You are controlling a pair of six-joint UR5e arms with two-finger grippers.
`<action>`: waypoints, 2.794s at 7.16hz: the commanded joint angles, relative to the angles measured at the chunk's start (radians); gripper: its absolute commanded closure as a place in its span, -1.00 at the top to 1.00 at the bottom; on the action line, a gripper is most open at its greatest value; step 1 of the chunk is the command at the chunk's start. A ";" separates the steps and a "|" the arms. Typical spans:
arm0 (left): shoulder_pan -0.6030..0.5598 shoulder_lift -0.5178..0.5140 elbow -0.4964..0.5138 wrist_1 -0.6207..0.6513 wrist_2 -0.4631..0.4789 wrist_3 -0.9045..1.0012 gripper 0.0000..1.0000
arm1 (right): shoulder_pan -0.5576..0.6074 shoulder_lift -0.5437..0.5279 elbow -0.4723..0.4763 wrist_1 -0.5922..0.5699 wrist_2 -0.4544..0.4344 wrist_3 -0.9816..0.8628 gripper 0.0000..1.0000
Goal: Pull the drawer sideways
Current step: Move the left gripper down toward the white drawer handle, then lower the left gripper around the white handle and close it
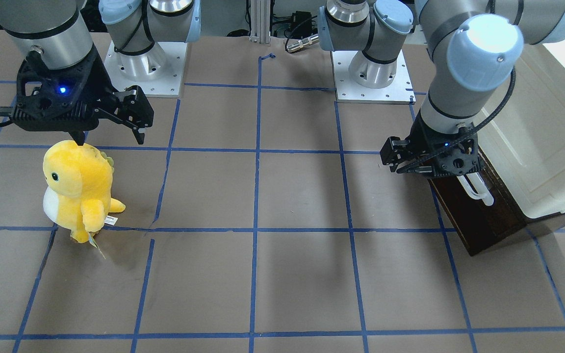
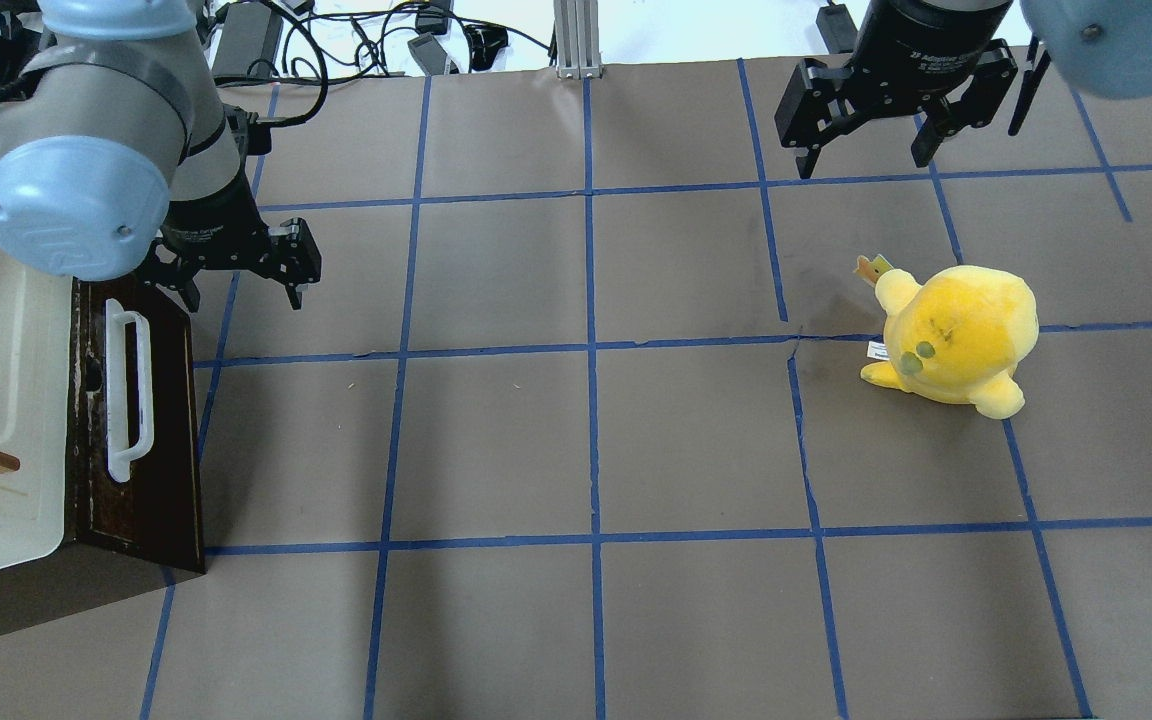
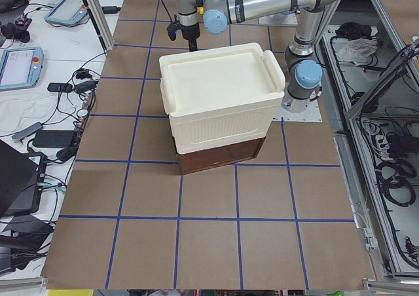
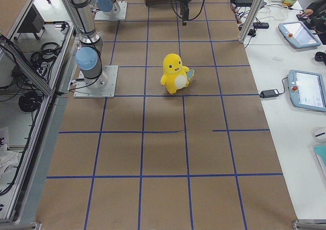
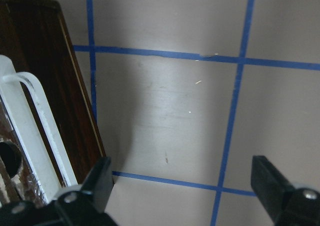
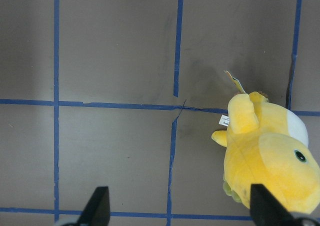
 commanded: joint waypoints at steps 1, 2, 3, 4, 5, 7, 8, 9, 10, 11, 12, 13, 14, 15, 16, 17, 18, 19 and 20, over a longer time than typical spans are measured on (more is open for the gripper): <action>0.001 -0.021 -0.014 0.009 0.048 -0.008 1.00 | 0.000 0.000 0.000 0.000 0.000 0.000 1.00; 0.005 -0.032 -0.018 0.007 0.049 -0.008 1.00 | 0.000 0.000 0.000 0.000 0.001 0.000 1.00; 0.007 -0.046 -0.022 0.007 0.087 -0.016 1.00 | 0.000 0.000 0.000 0.000 0.001 0.000 1.00; 0.007 -0.067 -0.024 0.007 0.132 -0.047 1.00 | 0.000 0.000 0.000 0.000 0.000 0.000 1.00; 0.005 -0.090 -0.022 0.007 0.137 -0.112 1.00 | 0.000 0.000 0.000 0.000 0.001 -0.001 1.00; 0.005 -0.135 -0.018 0.009 0.204 -0.180 1.00 | 0.000 0.000 0.000 0.000 0.001 0.000 1.00; 0.005 -0.155 -0.018 0.009 0.273 -0.212 1.00 | 0.000 0.000 0.000 0.000 0.001 0.000 1.00; 0.002 -0.170 -0.018 0.009 0.281 -0.256 1.00 | 0.000 0.000 0.000 0.000 0.000 0.000 1.00; -0.002 -0.189 -0.016 0.009 0.314 -0.300 1.00 | 0.000 0.000 0.000 0.000 0.001 0.000 1.00; -0.007 -0.201 -0.016 0.009 0.351 -0.328 1.00 | 0.000 0.000 0.000 0.000 0.001 0.000 1.00; -0.008 -0.210 -0.013 0.010 0.361 -0.335 0.98 | 0.000 0.000 0.000 0.000 0.000 0.000 1.00; -0.010 -0.212 -0.011 0.007 0.377 -0.344 0.99 | 0.000 0.000 0.000 0.000 0.001 0.000 1.00; -0.010 -0.218 -0.010 0.007 0.387 -0.338 1.00 | 0.000 0.000 0.000 0.000 0.001 0.000 1.00; -0.010 -0.221 -0.010 0.006 0.384 -0.335 1.00 | 0.000 0.000 0.000 0.000 0.001 0.000 1.00; -0.011 -0.227 -0.011 0.007 0.390 -0.341 1.00 | 0.000 0.000 0.000 0.000 0.000 0.000 1.00; -0.014 -0.232 -0.014 0.006 0.452 -0.348 1.00 | 0.000 0.000 0.000 0.000 -0.001 0.000 1.00; -0.040 -0.238 -0.014 0.006 0.538 -0.351 1.00 | 0.000 0.000 0.000 0.000 -0.001 0.000 1.00; -0.068 -0.245 -0.018 -0.004 0.575 -0.396 1.00 | 0.000 0.000 0.000 0.000 0.001 0.000 1.00; -0.071 -0.252 -0.021 -0.013 0.579 -0.428 1.00 | 0.000 0.000 0.000 0.000 0.001 0.000 1.00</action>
